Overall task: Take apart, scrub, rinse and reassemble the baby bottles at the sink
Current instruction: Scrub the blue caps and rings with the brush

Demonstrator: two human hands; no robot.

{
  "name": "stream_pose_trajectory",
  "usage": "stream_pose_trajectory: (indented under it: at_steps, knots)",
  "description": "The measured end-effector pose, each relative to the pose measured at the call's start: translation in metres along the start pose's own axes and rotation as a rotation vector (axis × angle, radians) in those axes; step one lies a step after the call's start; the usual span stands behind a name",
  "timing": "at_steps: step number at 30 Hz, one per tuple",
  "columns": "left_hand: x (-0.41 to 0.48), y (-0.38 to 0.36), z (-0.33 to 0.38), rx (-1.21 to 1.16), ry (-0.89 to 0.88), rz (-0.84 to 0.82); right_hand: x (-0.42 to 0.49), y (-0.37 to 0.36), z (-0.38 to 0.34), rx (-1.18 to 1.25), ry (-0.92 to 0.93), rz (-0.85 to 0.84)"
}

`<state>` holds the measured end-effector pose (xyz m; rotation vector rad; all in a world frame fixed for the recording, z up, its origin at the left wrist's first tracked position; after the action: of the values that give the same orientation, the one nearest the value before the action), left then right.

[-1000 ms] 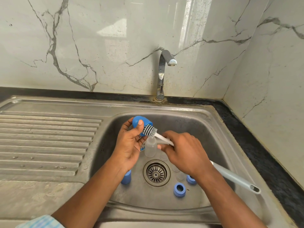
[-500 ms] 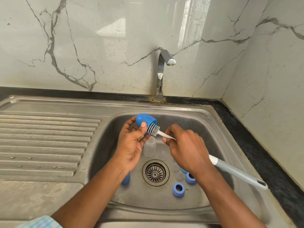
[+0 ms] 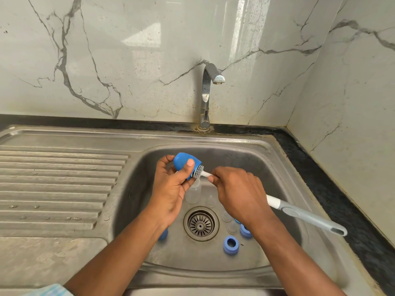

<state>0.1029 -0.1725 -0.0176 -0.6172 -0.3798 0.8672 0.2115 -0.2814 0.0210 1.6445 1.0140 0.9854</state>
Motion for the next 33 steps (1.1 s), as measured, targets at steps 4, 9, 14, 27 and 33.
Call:
stream_pose_trajectory:
  at_steps: [4, 9, 14, 27, 33]
  knots:
    - [0.006, 0.007, 0.007, -0.038, 0.006, 0.049, -0.002, 0.004, -0.002, 0.043, 0.017, -0.032]
    - [0.009, 0.010, 0.009, -0.103, 0.035, 0.010, -0.002, 0.005, -0.004, 0.126, 0.051, -0.044]
    - [0.009, 0.013, 0.012, -0.084, 0.045, 0.009, -0.003, 0.007, -0.002, 0.098, 0.062, 0.021]
    - [-0.004, -0.005, 0.003, -0.024, 0.079, -0.086, 0.000, 0.003, 0.001, 0.117, 0.013, -0.093]
    - [0.013, 0.015, 0.017, -0.094, 0.042, 0.086, -0.008, 0.010, 0.011, 0.037, 0.030, -0.077]
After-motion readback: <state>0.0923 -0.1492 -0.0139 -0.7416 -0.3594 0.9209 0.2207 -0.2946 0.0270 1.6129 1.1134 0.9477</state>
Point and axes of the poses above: each hand's wrist, its own x-axis towards the middle knuckle, its own y-axis out of the back of the hand, z = x × y, the point moved 2 cm from there along x, towards the middle knuckle, and after that the axes turned 8 degrees about -z, right-handed, at the moved point
